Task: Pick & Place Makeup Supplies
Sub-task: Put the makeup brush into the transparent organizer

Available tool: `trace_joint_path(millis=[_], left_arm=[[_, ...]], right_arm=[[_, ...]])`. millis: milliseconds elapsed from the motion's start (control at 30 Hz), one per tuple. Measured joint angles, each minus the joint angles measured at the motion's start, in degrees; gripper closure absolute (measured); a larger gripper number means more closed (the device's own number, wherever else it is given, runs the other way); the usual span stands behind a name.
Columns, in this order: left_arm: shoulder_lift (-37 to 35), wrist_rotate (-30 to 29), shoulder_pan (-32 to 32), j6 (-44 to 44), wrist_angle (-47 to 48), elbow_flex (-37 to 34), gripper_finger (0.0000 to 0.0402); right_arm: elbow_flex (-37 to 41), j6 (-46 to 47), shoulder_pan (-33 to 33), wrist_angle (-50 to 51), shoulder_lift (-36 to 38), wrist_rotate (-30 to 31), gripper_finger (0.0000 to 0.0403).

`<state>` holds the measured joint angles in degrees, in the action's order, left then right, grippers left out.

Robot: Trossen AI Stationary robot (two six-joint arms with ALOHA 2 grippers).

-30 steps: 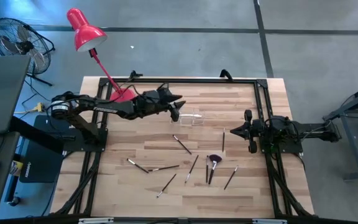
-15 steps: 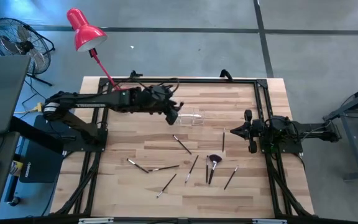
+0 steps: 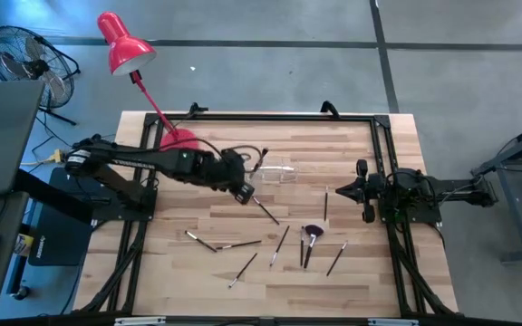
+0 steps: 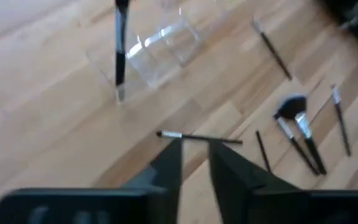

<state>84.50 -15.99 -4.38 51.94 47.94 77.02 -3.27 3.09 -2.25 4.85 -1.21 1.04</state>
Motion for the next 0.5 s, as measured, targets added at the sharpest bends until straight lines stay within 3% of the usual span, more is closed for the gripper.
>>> trace_joint_path(millis=[67, 300, 500], left_arm=[[0.51, -0.04, -1.60, -0.17, -0.25, 0.03, 0.0390], [5.76, 1.39, -5.81, -0.11, -0.99, -0.12, 0.0399], [6.26, 6.91, -6.30, -2.35, -16.05, -10.70, 0.0401]], right_arm=[[0.00, 3.93, 0.00, -0.01, 0.00, -1.32, 0.0398], [0.01, 12.68, -0.05, -1.22, -0.42, -1.84, 0.0400], [0.00, 16.15, -0.06, -4.62, -0.87, -2.81, 0.0402]])
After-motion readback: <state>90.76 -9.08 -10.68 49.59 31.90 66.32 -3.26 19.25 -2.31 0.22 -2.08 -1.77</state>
